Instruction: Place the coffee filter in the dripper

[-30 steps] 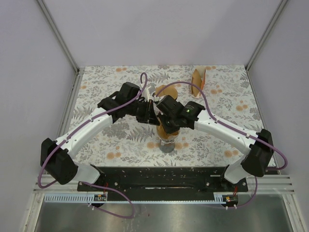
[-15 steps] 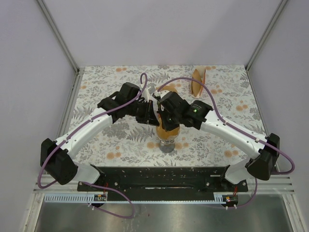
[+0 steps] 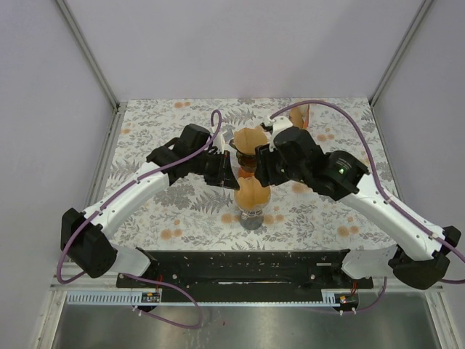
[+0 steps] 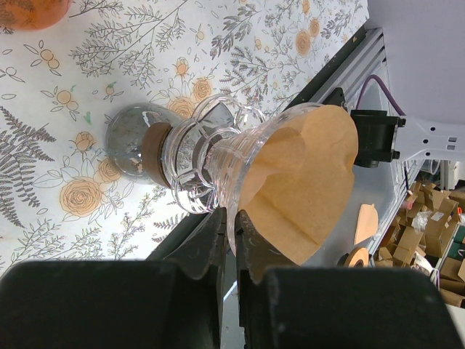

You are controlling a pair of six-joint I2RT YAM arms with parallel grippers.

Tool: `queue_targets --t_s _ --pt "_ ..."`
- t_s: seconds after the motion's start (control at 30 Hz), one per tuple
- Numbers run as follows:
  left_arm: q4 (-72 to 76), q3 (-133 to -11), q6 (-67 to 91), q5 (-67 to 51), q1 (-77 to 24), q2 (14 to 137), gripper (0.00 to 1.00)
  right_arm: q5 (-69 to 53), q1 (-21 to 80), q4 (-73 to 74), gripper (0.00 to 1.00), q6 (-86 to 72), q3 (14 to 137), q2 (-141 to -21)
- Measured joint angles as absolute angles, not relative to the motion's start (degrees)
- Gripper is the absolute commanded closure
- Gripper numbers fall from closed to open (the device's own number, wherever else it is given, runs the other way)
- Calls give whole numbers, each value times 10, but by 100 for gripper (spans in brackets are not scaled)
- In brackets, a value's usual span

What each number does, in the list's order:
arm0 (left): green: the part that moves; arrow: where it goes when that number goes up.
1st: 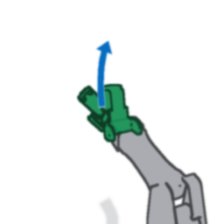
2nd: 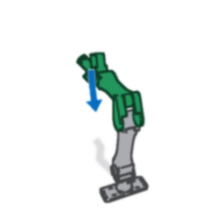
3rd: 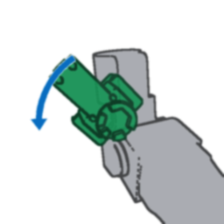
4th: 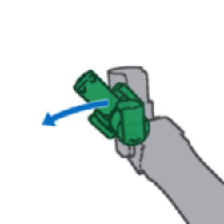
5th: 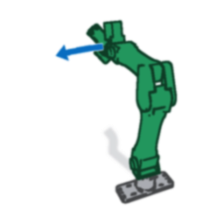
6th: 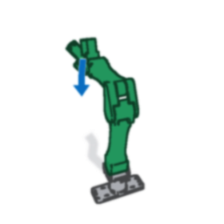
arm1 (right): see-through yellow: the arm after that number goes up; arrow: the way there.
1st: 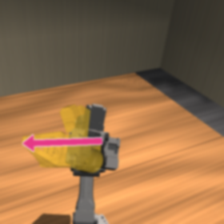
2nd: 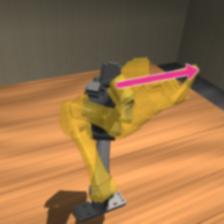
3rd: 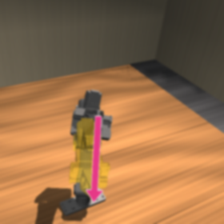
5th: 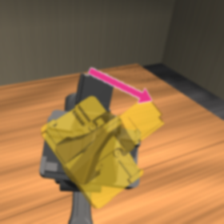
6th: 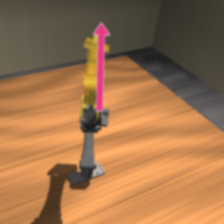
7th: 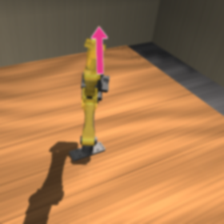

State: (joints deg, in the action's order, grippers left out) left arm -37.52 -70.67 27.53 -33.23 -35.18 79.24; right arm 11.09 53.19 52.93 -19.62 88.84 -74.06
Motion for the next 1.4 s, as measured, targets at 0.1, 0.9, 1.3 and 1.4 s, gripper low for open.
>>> queue_targets --t_s 0.1,0.9,1.3,1.4 --pt "-376 -707 275 -332 -352 792 100 108 498 534 41 -205 876 -723" --pt "-376 -707 275 -332 -345 792 89 33 459 512 73 -217 755 -751" --pt "-378 -707 270 -332 -345 792 64 22 454 509 52 -216 753 -752" --pt "-380 -711 268 -332 -345 792 59 20 454 509 50 -214 754 -752"
